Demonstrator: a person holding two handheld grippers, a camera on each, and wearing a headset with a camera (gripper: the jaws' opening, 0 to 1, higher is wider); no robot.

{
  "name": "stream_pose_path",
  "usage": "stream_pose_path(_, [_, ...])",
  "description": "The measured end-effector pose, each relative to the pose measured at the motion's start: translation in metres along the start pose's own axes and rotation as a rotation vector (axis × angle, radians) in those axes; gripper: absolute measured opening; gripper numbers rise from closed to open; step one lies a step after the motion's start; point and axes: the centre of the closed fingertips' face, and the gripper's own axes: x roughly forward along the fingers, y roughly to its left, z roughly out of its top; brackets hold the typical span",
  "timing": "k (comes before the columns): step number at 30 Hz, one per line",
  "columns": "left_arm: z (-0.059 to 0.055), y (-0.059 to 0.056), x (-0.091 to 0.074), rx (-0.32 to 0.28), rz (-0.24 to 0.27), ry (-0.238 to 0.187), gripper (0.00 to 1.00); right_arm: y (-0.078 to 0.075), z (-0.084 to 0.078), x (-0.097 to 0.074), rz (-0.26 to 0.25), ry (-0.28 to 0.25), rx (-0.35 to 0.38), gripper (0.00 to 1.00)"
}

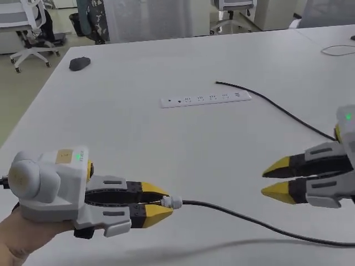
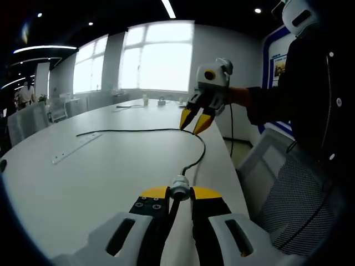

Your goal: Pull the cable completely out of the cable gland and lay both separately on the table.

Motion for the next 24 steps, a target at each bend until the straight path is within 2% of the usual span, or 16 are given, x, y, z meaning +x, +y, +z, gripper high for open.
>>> stream_pose_path(1, [0.000, 0.000, 0.000, 0.003, -0.001, 0.001, 0.15, 0.002, 0.003, 0.003, 0.009, -0.003, -0.005, 0.12])
stream_pose_path(2, [0.001, 0.000, 0.001, 0.006, 0.000, 0.000, 0.15, 0.009, 0.008, 0.011, 0.038, -0.003, -0.026, 0.11])
stream_pose_path(4, [0.003, -0.002, 0.002, 0.008, -0.003, -0.008, 0.15, 0.015, 0.013, 0.025, 0.060, 0.007, -0.059, 0.10])
stream_pose_path(7, [0.006, -0.004, 0.004, 0.014, -0.003, -0.012, 0.15, 0.024, 0.021, 0.040, 0.095, -0.002, -0.070, 0.11])
stream_pose_path(11, [0.012, -0.008, 0.005, 0.029, -0.009, -0.022, 0.15, 0.036, 0.016, 0.058, 0.153, 0.031, -0.105, 0.09])
stream_pose_path(13, [0.014, -0.010, 0.006, 0.030, -0.013, -0.026, 0.15, 0.038, 0.010, 0.064, 0.159, 0.057, -0.131, 0.09])
stream_pose_path(15, [0.015, -0.011, 0.006, 0.033, -0.016, -0.032, 0.15, 0.038, 0.005, 0.067, 0.160, 0.083, -0.163, 0.07])
stream_pose_path(17, [0.017, -0.011, 0.007, 0.039, -0.017, -0.034, 0.15, 0.038, 0.003, 0.068, 0.161, 0.093, -0.167, 0.04])
stream_pose_path(19, [0.015, -0.012, 0.008, 0.035, -0.021, -0.029, 0.15, 0.036, 0.001, 0.067, 0.155, 0.098, -0.207, 0.00])
stream_pose_path(21, [0.015, -0.013, 0.008, 0.031, -0.029, -0.030, 0.15, 0.037, 0.001, 0.066, 0.164, 0.104, -0.201, 0.00])
stream_pose_path(24, [0.014, -0.012, 0.009, 0.034, -0.022, -0.029, 0.15, 0.034, -0.001, 0.064, 0.149, 0.111, -0.198, 0.00])
